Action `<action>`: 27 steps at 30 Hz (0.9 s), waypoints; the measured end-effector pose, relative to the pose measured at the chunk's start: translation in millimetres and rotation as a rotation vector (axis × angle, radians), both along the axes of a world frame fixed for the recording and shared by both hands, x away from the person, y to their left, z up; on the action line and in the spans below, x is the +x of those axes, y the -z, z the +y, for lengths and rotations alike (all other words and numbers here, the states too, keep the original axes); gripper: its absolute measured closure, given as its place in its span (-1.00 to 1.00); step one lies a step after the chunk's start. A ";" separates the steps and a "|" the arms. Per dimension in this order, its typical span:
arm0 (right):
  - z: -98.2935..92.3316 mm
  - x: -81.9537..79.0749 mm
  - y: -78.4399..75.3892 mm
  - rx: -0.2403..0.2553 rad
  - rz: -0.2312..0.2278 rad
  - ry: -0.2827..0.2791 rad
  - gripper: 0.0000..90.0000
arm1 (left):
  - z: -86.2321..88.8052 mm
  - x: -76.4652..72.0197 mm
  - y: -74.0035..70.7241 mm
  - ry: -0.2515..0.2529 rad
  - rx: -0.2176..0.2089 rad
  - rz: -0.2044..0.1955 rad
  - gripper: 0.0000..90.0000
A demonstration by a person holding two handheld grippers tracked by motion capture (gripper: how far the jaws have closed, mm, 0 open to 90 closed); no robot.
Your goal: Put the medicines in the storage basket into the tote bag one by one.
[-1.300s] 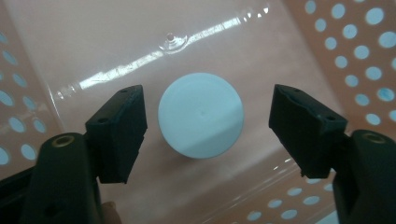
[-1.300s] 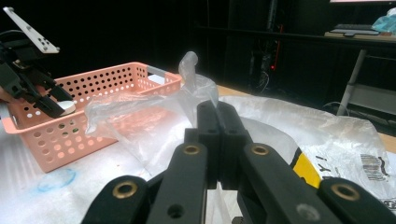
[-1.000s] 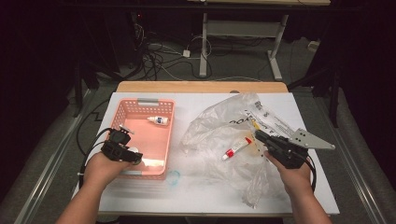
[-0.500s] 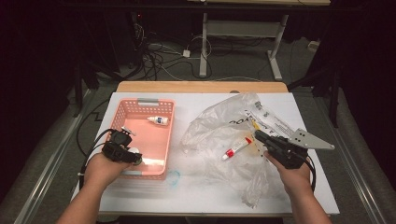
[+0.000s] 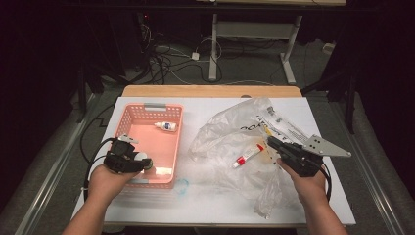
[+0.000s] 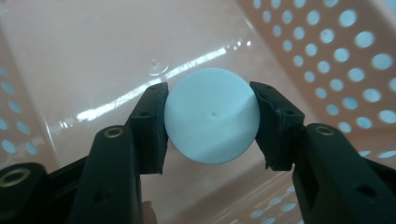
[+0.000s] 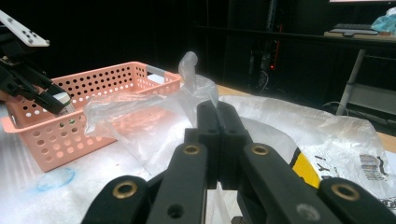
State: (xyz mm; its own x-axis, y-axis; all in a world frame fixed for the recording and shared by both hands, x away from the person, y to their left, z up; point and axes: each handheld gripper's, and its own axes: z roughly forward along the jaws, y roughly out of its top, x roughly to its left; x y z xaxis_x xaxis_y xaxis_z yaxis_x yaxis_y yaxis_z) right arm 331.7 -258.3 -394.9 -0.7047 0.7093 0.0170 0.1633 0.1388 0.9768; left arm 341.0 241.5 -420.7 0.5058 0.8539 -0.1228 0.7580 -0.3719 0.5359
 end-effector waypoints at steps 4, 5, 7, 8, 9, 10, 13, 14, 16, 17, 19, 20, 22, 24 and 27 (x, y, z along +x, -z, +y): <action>0.6 -0.5 0.2 0.003 0.006 0.002 1.00 | -1.8 -7.0 -1.1 0.000 -0.037 -0.046 0.09; 0.7 -0.5 0.2 0.003 0.006 0.002 1.00 | -2.3 -9.1 -1.4 0.002 -0.045 -0.059 0.09; 0.7 -0.6 0.2 0.003 0.005 0.002 1.00 | -3.0 -12.1 -1.5 0.002 -0.056 -0.077 0.09; 0.7 -0.8 0.3 0.005 0.008 0.003 1.00 | -3.3 -13.1 -1.5 0.002 -0.063 -0.084 0.09; 0.7 -0.7 0.3 0.005 0.007 0.004 1.00 | -3.5 -14.6 -1.5 0.003 -0.069 -0.095 0.09; 0.7 -0.6 0.4 0.004 0.007 0.003 1.00 | -3.6 -16.0 -1.6 0.004 -0.075 -0.105 0.09; 0.8 -0.8 0.3 0.004 0.008 0.004 1.00 | -4.4 -20.6 -1.6 0.004 -0.103 -0.138 0.09; 0.8 -0.8 0.4 0.005 0.008 0.004 1.00 | -4.9 -22.1 -1.6 0.004 -0.110 -0.149 0.09; 0.7 -0.7 0.5 0.005 0.007 0.004 1.00 | -5.8 -25.0 -1.6 0.000 -0.123 -0.172 0.09; 0.7 -0.7 0.5 0.005 0.007 0.004 1.00 | -5.9 -26.5 -1.8 0.000 -0.131 -0.181 0.09; 0.8 -0.8 0.5 0.005 0.007 0.004 1.00 | -6.5 -29.1 -2.2 -0.001 -0.146 -0.197 0.09; 0.7 -0.7 0.4 0.003 0.006 0.004 1.00 | -7.0 -30.4 -2.5 -0.003 -0.151 -0.207 0.09; 0.8 -0.8 0.5 0.004 0.006 0.004 1.00 | -7.5 -32.6 -3.4 -0.005 -0.164 -0.219 0.09; 0.9 -0.7 0.6 0.003 0.006 0.004 1.00 | -8.2 -34.6 -4.2 -0.006 -0.175 -0.232 0.09; 1.0 -0.9 0.6 0.006 0.010 0.005 1.00 | -9.8 -37.5 -5.6 -0.004 -0.188 -0.248 0.09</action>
